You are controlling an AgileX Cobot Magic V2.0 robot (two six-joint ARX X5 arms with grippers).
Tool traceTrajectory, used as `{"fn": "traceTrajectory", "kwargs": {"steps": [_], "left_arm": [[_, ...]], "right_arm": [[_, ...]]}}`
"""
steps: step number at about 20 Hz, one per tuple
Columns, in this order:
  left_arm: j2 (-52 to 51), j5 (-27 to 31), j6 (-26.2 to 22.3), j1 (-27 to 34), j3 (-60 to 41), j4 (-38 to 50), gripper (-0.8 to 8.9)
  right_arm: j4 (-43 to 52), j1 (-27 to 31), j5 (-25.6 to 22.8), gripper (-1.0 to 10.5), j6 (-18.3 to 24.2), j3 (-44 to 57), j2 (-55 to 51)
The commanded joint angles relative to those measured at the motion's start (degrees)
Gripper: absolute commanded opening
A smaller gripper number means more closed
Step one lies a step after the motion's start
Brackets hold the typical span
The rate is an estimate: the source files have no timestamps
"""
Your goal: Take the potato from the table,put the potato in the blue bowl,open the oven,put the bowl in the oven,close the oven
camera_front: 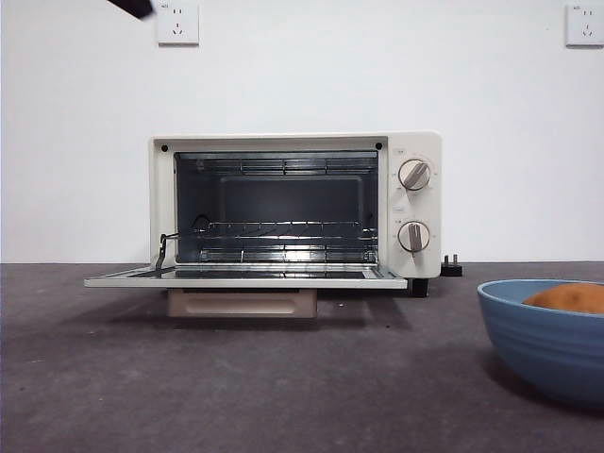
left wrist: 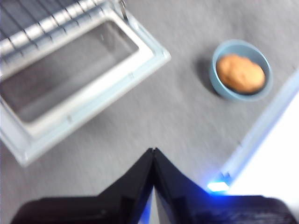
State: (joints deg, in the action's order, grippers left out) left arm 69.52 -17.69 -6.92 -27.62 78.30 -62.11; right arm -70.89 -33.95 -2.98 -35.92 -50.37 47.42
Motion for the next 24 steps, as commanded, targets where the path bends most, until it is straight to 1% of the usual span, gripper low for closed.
{"fn": "traceTrajectory", "kwargs": {"steps": [1, 3, 4, 6, 11, 14, 19, 20, 21, 24], "left_arm": [[-2.5, -0.3, -1.3, -0.1, -0.3, -2.9, -0.06], [-4.7, -0.3, -1.9, -0.1, -0.3, -5.7, -0.06], [-5.8, -0.3, -2.4, -0.1, -0.3, -7.2, -0.06], [-7.6, -0.3, -2.8, -0.1, -0.3, -8.8, -0.06], [-10.5, -0.7, -2.7, -0.1, -0.3, -11.0, -0.06], [-11.5, -0.7, -2.7, -0.1, -0.3, -11.2, -0.06], [-11.9, -0.7, -2.8, -0.1, -0.3, -12.2, -0.06], [-12.0, -0.7, -2.8, -0.1, -0.3, -12.7, -0.06], [-12.1, -0.7, -3.1, -0.1, -0.3, -13.3, -0.06], [-13.2, -0.7, -3.4, -0.1, -0.3, -13.3, -0.06]], "right_arm": [[3.7, 1.6, -0.1, 0.4, -3.0, 2.7, 1.0], [5.4, 4.6, 0.3, 2.2, -2.7, 3.5, 3.5], [5.9, 6.2, 0.5, 2.7, -1.3, 3.5, 5.2], [8.3, 9.0, 0.7, 2.8, 0.6, 3.5, 7.9], [12.9, 14.4, 3.0, 2.8, 5.1, 3.5, 15.8], [14.8, 16.0, 3.0, 2.8, 6.2, 3.5, 20.4], [16.6, 16.1, 3.0, 2.8, 6.5, 3.5, 25.3], [16.9, 16.1, 3.0, 2.8, 6.5, 3.5, 26.1], [17.0, 16.1, 3.0, 2.4, 6.5, 3.5, 26.7], [17.4, 16.1, 2.7, -0.1, 6.6, 3.5, 27.1]]}}
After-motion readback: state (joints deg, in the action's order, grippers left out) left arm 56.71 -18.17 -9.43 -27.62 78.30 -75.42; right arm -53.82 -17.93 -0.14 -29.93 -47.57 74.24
